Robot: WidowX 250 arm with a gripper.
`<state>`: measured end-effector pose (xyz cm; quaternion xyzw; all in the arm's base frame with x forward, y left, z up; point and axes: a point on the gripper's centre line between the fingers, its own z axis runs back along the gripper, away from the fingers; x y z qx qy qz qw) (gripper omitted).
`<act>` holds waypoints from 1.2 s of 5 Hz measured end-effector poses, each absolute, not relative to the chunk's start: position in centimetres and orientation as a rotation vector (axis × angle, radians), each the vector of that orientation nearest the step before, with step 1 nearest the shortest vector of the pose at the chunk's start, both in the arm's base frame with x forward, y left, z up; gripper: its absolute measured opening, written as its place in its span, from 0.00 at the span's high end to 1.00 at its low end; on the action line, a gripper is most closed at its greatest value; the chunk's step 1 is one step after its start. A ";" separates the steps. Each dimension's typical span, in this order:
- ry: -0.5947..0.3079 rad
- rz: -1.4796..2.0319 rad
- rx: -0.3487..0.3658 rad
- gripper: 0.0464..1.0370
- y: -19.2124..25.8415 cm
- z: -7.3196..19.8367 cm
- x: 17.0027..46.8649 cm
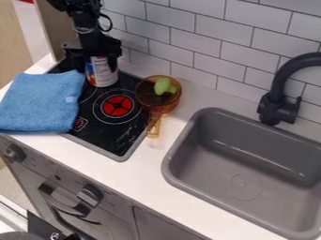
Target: Move the food container to the top center of the burner
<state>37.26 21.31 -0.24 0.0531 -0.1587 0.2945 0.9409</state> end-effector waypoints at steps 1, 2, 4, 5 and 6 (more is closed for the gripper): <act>-0.304 0.593 0.091 0.04 20.8 -1.4 36.1; -0.326 0.571 0.069 0.04 20.6 0.8 34.8; -0.302 0.536 0.064 0.04 20.6 2.4 31.4; -0.281 0.509 0.107 0.04 21.0 2.1 29.5; -0.327 0.524 0.157 0.04 23.3 2.3 29.1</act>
